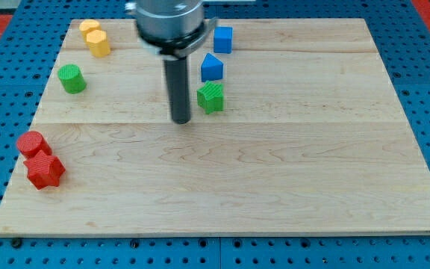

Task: Move green circle below green star

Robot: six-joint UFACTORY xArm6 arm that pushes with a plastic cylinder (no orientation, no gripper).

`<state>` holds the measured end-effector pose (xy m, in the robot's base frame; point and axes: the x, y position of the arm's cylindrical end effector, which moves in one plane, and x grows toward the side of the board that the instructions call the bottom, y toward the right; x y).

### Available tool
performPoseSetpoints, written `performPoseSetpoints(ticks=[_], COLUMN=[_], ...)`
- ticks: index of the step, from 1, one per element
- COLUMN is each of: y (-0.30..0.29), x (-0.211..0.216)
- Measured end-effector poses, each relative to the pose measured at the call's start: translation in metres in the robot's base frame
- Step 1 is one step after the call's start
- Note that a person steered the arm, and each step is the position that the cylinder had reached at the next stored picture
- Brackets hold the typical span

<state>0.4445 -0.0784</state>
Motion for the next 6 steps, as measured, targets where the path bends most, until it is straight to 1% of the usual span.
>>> performPoseSetpoints(ticks=[1,2,3,4,5,6], y=[-0.09,-0.182,-0.226,-0.223,-0.188,-0.148], x=[0.006,-0.012,-0.04,-0.063,-0.1,-0.113])
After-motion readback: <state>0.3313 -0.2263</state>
